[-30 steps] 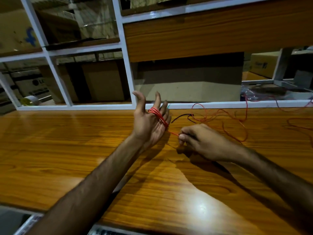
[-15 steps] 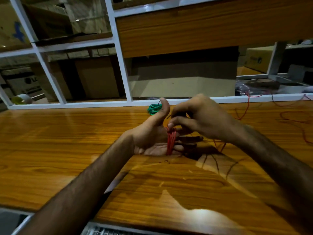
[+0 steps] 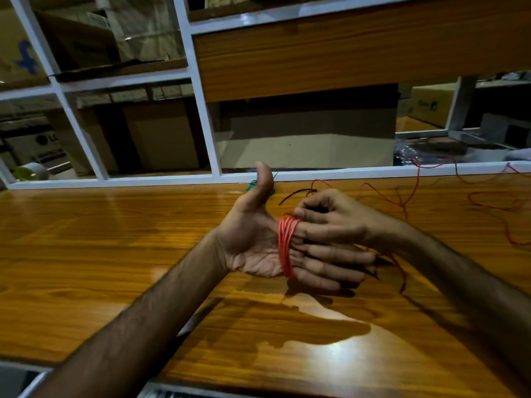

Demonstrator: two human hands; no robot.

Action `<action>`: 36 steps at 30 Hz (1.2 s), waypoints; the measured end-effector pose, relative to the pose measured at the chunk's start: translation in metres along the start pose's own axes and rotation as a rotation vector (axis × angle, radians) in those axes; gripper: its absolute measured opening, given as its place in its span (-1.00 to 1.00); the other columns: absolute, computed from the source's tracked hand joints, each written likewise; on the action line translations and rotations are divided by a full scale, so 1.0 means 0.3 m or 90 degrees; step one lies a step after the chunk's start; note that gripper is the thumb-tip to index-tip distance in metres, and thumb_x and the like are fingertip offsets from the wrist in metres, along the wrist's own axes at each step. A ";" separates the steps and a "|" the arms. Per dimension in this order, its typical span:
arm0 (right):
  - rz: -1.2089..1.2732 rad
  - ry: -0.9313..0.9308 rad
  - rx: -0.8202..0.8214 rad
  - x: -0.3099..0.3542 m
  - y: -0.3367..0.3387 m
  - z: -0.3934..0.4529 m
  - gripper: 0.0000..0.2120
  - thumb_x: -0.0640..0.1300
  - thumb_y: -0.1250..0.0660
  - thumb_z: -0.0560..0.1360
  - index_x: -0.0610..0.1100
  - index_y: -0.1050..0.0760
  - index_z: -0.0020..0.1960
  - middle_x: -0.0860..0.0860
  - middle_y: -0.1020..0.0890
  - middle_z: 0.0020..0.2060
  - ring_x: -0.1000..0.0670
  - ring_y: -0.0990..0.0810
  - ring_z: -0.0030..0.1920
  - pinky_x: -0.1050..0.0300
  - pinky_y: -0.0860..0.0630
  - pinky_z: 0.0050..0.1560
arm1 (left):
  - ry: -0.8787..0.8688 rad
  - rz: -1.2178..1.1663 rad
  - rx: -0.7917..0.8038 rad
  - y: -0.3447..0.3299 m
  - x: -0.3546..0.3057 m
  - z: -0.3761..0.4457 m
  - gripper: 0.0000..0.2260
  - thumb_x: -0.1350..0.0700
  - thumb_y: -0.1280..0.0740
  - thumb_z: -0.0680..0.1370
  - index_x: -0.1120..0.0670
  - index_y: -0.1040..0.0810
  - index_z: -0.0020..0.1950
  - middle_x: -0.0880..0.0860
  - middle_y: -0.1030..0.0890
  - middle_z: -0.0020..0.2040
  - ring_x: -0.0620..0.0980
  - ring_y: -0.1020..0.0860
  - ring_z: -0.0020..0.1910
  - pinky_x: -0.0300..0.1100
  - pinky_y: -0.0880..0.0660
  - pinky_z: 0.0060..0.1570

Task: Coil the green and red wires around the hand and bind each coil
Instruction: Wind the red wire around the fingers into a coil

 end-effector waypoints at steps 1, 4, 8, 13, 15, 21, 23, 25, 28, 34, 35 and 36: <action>-0.112 0.080 -0.067 -0.040 -0.008 -0.035 -0.78 -0.19 -0.20 0.71 -0.18 -0.62 0.16 0.09 -0.70 0.09 0.03 -0.66 0.14 -0.24 -0.53 0.18 | -0.038 -0.015 -0.001 -0.003 -0.022 0.007 0.21 -0.69 -0.04 0.36 0.21 -0.05 0.68 0.41 0.01 0.65 0.41 0.10 0.65 0.30 0.28 0.59; -0.153 -0.065 -0.121 -0.079 0.000 -0.058 -0.67 -0.14 -0.18 0.71 -0.11 -0.43 0.46 0.02 -0.49 0.40 0.06 -0.44 0.35 0.12 -0.41 0.37 | -0.165 -0.069 -0.054 0.023 -0.098 0.007 0.17 -0.71 -0.01 0.35 0.05 -0.01 0.73 0.30 -0.02 0.70 0.36 0.04 0.68 0.23 0.20 0.64; -0.101 -0.043 -0.010 -0.052 0.055 -0.053 -0.72 -0.01 -0.18 0.71 -0.07 -0.59 -0.06 0.09 -0.60 -0.34 0.05 -0.47 -0.37 0.01 -0.41 -0.27 | -0.301 -0.134 -0.216 0.146 -0.152 -0.036 0.09 -0.66 -0.12 0.38 0.04 -0.19 0.70 0.29 -0.23 0.65 0.34 -0.18 0.64 0.13 -0.04 0.67; -0.163 0.008 0.027 -0.026 0.017 -0.013 -0.73 -0.06 -0.16 0.72 -0.07 -0.58 -0.03 0.06 -0.60 -0.36 0.05 -0.50 -0.39 0.09 -0.43 -0.33 | -0.357 -0.104 -0.408 0.231 -0.149 -0.056 0.03 -0.68 -0.02 0.39 -0.03 -0.34 0.64 0.22 -0.35 0.61 0.26 -0.23 0.64 0.11 -0.14 0.64; -0.174 -0.030 0.046 -0.033 0.046 -0.029 -0.76 -0.08 -0.17 0.72 -0.06 -0.59 0.01 0.06 -0.62 -0.33 0.10 -0.53 -0.35 0.18 -0.44 -0.30 | -0.368 -0.067 -0.459 0.250 -0.154 -0.072 0.00 -0.67 0.00 0.40 -0.06 -0.32 0.65 0.19 -0.29 0.65 0.22 -0.18 0.66 0.10 -0.10 0.66; -0.135 -0.053 0.109 -0.011 0.063 -0.050 -0.78 -0.13 -0.18 0.70 -0.14 -0.60 0.07 -0.01 -0.64 -0.26 0.09 -0.59 -0.25 0.29 -0.51 -0.23 | -0.268 0.129 -0.564 0.304 -0.145 -0.104 0.07 -0.69 -0.03 0.25 -0.21 -0.20 0.67 0.04 -0.11 0.72 0.08 -0.08 0.69 0.05 -0.05 0.67; -0.123 -0.061 0.127 -0.006 0.068 -0.052 -0.78 -0.14 -0.19 0.70 -0.14 -0.61 0.08 -0.01 -0.65 -0.24 0.09 -0.59 -0.24 0.28 -0.52 -0.22 | -0.178 0.238 -0.547 0.306 -0.131 -0.096 0.11 -0.75 -0.02 0.20 -0.27 -0.12 0.68 0.00 -0.01 0.73 0.04 -0.01 0.71 0.09 0.02 0.67; -0.113 -0.063 0.152 0.001 0.065 -0.057 -0.78 -0.14 -0.19 0.70 -0.14 -0.62 0.08 0.00 -0.65 -0.24 0.07 -0.59 -0.22 0.24 -0.54 -0.19 | -0.085 0.297 -0.510 0.301 -0.109 -0.090 0.14 -0.77 0.02 0.19 -0.26 -0.11 0.69 -0.01 0.00 0.73 0.03 0.00 0.70 0.10 0.05 0.66; -0.085 -0.051 0.189 0.016 0.056 -0.063 -0.78 -0.16 -0.21 0.69 -0.18 -0.63 0.10 0.00 -0.66 -0.24 0.07 -0.59 -0.21 0.24 -0.53 -0.16 | 0.098 0.377 -0.457 0.280 -0.059 -0.085 0.14 -0.74 0.05 0.18 -0.23 -0.18 0.68 0.02 -0.17 0.71 0.13 -0.15 0.68 0.21 -0.08 0.63; 0.017 0.007 0.092 0.080 0.145 -0.057 -0.79 -0.18 -0.26 0.64 -0.25 -0.65 0.06 -0.04 -0.65 -0.28 0.06 -0.54 -0.26 0.27 -0.45 -0.30 | 0.064 0.171 -0.337 0.208 -0.059 -0.102 0.06 -0.64 -0.25 0.27 0.13 -0.53 0.48 0.39 -0.54 0.40 0.38 -0.53 0.39 0.20 -0.47 0.43; 0.019 0.023 0.079 0.089 0.153 -0.054 -0.79 -0.17 -0.28 0.64 -0.25 -0.65 0.04 -0.05 -0.64 -0.29 0.05 -0.52 -0.29 0.26 -0.42 -0.33 | 0.071 0.163 -0.304 0.189 -0.053 -0.097 0.06 -0.63 -0.26 0.28 0.16 -0.54 0.47 0.42 -0.52 0.40 0.40 -0.52 0.40 0.22 -0.47 0.43; 0.015 0.039 0.069 0.098 0.156 -0.051 -0.79 -0.15 -0.29 0.63 -0.23 -0.66 0.01 -0.06 -0.63 -0.31 0.05 -0.49 -0.32 0.25 -0.38 -0.36 | 0.086 0.164 -0.271 0.166 -0.045 -0.086 0.03 -0.63 -0.24 0.29 0.16 -0.59 0.42 0.41 -0.54 0.38 0.37 -0.55 0.37 0.21 -0.50 0.40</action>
Point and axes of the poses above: each hand's wrist, its own z-axis towards the middle knuckle, its own y-axis out of the back of the hand, x = y × z, the point moved 7 cm from there along z, towards the middle knuckle
